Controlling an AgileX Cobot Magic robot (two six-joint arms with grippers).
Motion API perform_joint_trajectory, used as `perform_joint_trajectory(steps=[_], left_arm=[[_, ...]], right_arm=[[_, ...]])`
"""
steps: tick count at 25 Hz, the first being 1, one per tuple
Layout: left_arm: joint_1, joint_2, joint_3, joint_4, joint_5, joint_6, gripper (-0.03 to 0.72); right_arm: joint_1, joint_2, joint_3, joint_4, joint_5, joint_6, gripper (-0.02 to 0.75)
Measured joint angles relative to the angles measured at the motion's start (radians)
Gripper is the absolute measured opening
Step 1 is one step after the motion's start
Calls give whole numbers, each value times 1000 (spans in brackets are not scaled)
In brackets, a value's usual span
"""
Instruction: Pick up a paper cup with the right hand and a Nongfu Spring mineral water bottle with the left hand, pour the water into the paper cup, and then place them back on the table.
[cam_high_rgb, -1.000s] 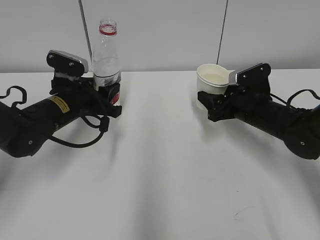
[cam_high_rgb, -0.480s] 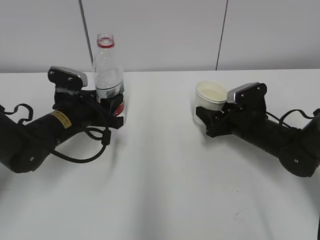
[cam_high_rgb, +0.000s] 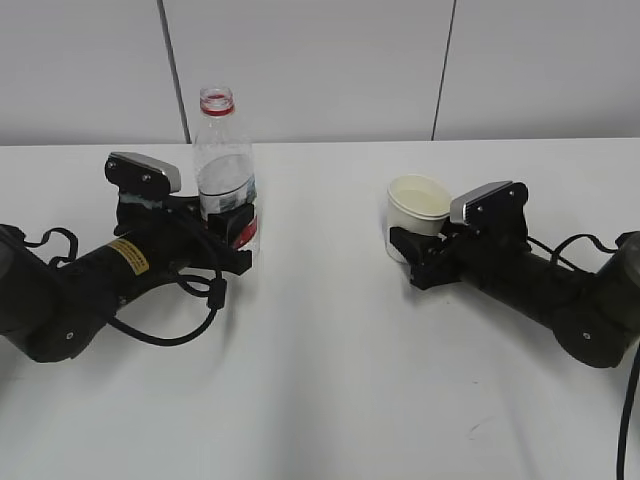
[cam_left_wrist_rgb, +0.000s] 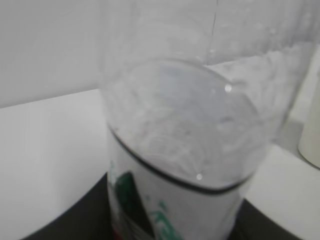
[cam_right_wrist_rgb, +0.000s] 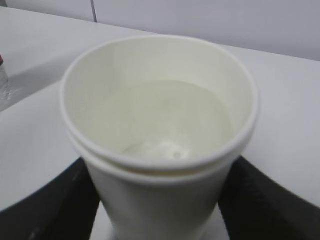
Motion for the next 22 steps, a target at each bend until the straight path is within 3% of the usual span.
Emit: perform_joint_trajectory(steps=[4, 10, 13, 22], left_arm=[[0, 0, 0, 10, -1, 0, 312], [0, 0, 0, 30, 4, 0, 472], [0, 0, 0, 32, 35, 0, 515], [1, -31, 85, -3, 61, 52, 528]], right_arm=[[0, 0, 0, 0, 0, -11, 510], [0, 0, 0, -11, -3, -13, 628], [0, 0, 0, -15, -5, -13, 655], [0, -12, 112, 44, -9, -13, 659]])
